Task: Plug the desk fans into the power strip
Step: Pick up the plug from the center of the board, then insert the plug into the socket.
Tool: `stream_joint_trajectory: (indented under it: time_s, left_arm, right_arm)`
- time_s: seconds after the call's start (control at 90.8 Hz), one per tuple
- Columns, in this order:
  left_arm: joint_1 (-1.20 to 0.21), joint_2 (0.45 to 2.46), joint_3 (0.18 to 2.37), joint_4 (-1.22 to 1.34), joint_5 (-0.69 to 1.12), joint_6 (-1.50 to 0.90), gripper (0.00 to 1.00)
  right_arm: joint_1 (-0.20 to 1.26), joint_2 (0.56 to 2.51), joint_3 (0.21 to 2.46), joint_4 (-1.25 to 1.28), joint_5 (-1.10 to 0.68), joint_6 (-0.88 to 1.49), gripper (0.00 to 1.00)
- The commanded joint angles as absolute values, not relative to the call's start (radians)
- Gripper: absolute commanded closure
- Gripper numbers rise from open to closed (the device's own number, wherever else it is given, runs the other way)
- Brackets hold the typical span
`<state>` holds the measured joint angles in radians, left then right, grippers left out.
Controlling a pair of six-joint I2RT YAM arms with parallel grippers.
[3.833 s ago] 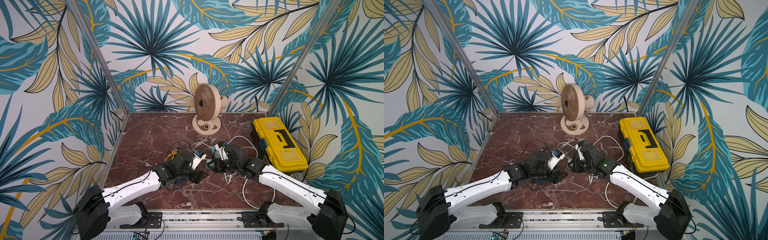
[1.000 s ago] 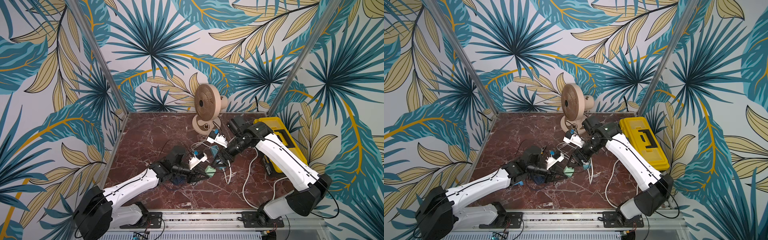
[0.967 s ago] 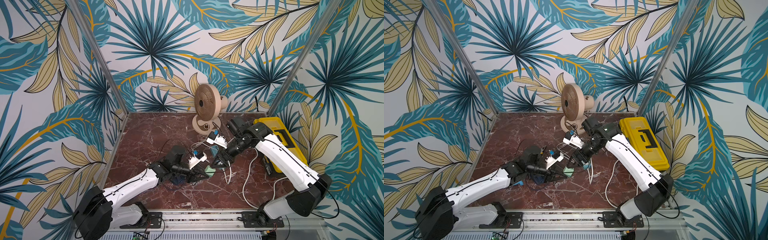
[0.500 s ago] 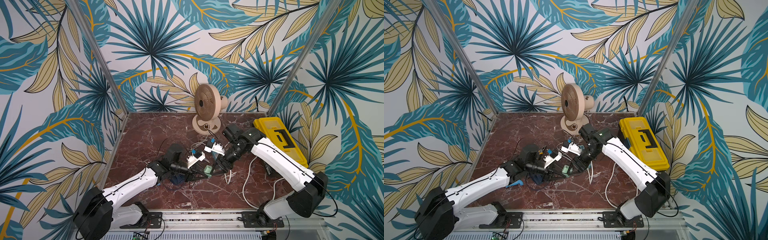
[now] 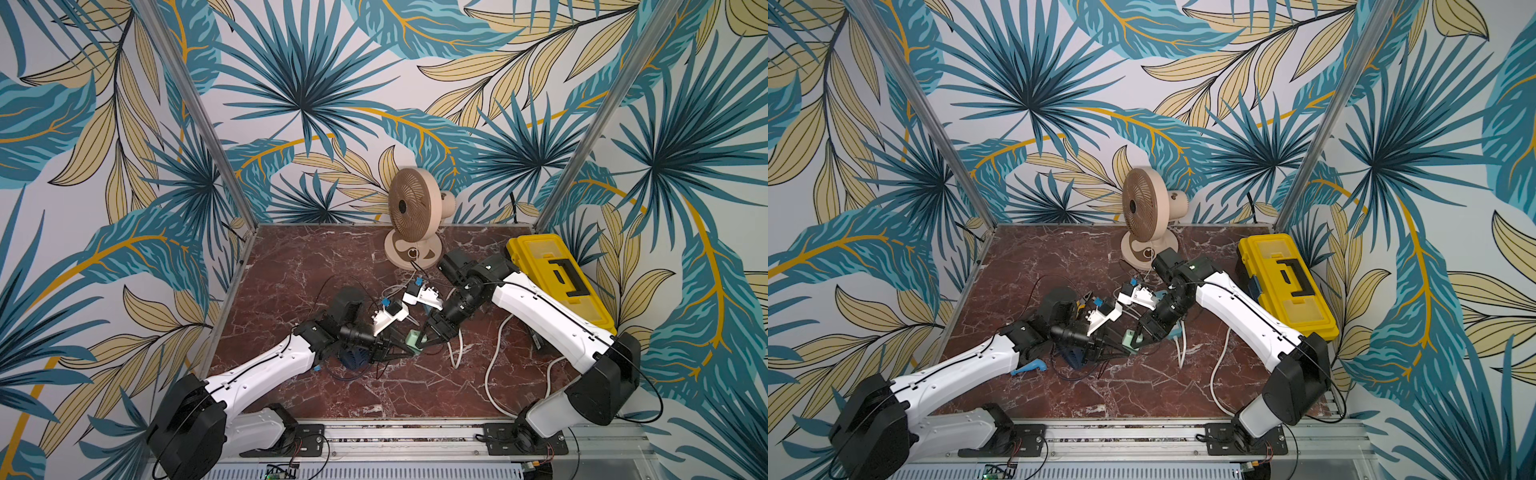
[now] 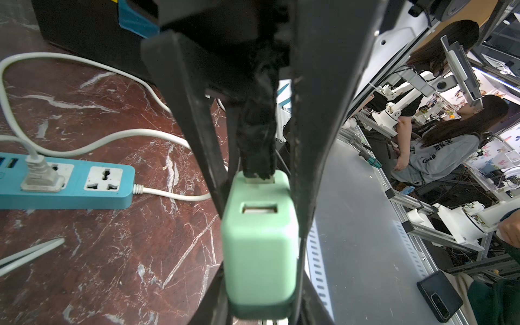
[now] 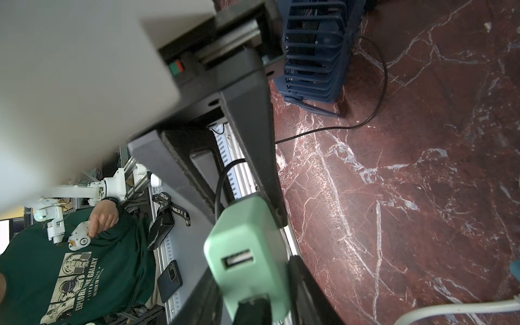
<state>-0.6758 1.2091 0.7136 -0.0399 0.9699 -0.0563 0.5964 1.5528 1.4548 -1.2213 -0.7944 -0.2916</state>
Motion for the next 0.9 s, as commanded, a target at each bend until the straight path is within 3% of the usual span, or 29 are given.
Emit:
stream_joint_trajectory:
  time_s: [0.0,0.066,0.099,0.198,0.319,0.628,0.892]
  left_arm:
    - [-0.687,1.209,0.756,0.019,1.001,-0.031,1.00]
    - [-0.687,1.207,0.765,0.004,0.977,-0.034,1.00]
    - [-0.686,1.205,0.769,-0.006,0.959,-0.036,0.86]
    - [-0.679,1.189,0.777,-0.026,0.906,-0.058,0.32]
    - [-0.676,1.141,0.786,-0.075,0.746,-0.081,0.02]
    - [-0.670,0.982,0.782,-0.165,0.319,-0.176,0.00]
    - [-0.670,0.930,0.739,-0.156,0.176,-0.214,0.00]
  right_arm:
    - [0.614,1.526,1.419,-1.095,-0.893,-0.262,0.64]
    - [0.613,1.506,1.401,-1.067,-0.888,-0.244,0.78]
    - [0.614,1.496,1.390,-1.055,-0.879,-0.232,0.85]
    - [0.613,1.452,1.348,-1.012,-0.803,-0.184,0.98]
    - [0.610,1.383,1.266,-0.930,-0.648,-0.089,1.00]
    - [0.603,1.261,1.050,-0.835,-0.050,0.229,1.00]
    - [0.605,1.284,0.947,-0.695,0.118,0.385,1.00]
